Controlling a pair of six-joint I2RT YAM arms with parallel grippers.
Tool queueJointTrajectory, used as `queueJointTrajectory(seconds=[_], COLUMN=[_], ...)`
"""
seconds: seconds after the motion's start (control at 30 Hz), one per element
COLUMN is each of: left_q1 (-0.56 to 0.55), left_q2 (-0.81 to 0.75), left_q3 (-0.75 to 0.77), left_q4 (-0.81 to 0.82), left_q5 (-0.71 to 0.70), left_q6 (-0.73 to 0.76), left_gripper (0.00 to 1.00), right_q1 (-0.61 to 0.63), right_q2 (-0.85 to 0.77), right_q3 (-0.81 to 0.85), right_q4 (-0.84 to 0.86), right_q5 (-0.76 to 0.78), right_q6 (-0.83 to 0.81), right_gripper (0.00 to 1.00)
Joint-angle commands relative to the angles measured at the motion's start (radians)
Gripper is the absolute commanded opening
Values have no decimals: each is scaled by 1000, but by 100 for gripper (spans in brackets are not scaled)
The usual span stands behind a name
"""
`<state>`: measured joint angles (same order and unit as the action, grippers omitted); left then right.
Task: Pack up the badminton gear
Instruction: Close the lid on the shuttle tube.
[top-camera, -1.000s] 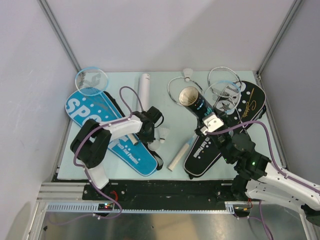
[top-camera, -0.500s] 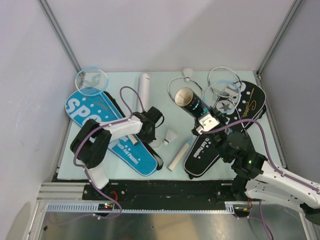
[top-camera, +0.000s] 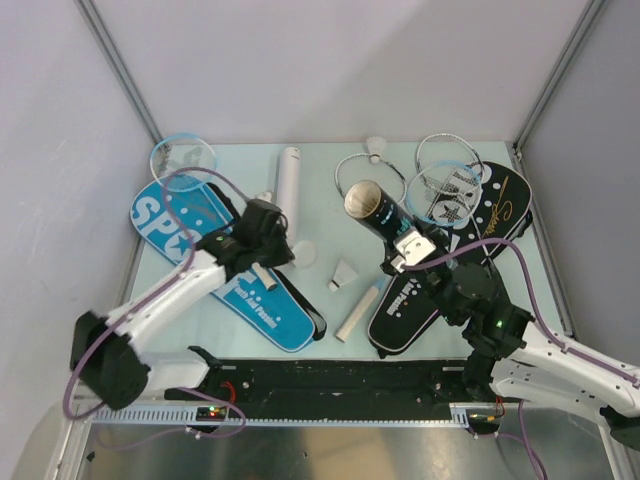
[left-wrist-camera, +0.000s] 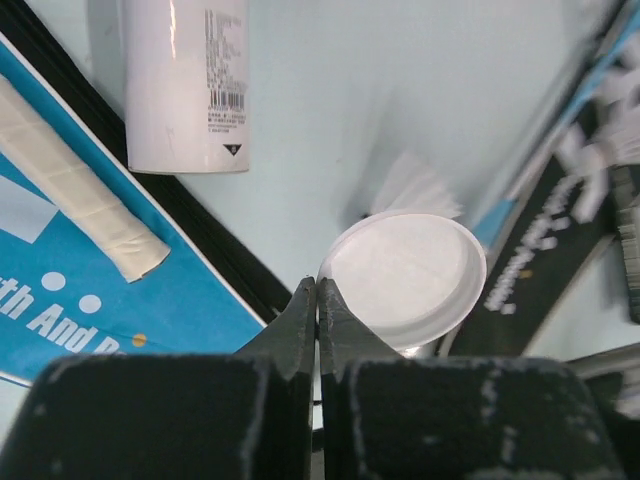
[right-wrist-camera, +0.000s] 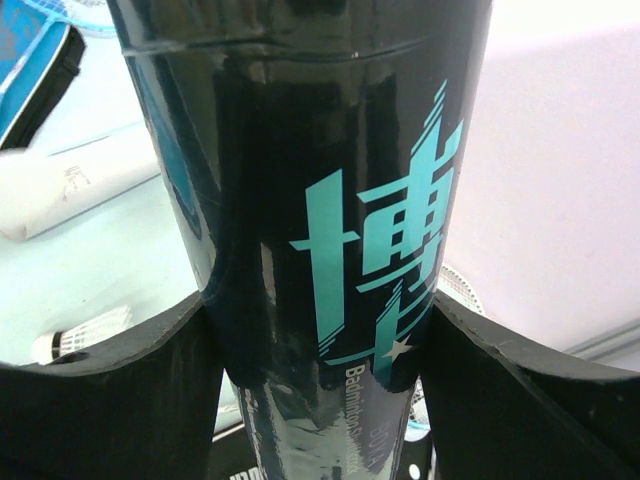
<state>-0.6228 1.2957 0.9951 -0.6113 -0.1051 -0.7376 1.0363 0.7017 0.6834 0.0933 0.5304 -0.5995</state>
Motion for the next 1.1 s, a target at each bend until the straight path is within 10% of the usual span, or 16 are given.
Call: queueJointTrajectory(seconds=[0.0,0.33,1.07], left_q1=[78,188,186], left_q2=[-179,-496,-521], left_q3=[-14,130,60], left_q4=[11,12,12], left_q5=[73,250,675], left_q6=[-77,-164,-135], left_gripper=[0,0,0], right_q1=[-7,1,34], right_q2=[-15,43,201], right_q3=[-11,-59,-11], right_q4=[41,44,129], right_q5=[-99,-280,-246], right_q6=[-9,-181,-314], right_gripper=[21,22,20])
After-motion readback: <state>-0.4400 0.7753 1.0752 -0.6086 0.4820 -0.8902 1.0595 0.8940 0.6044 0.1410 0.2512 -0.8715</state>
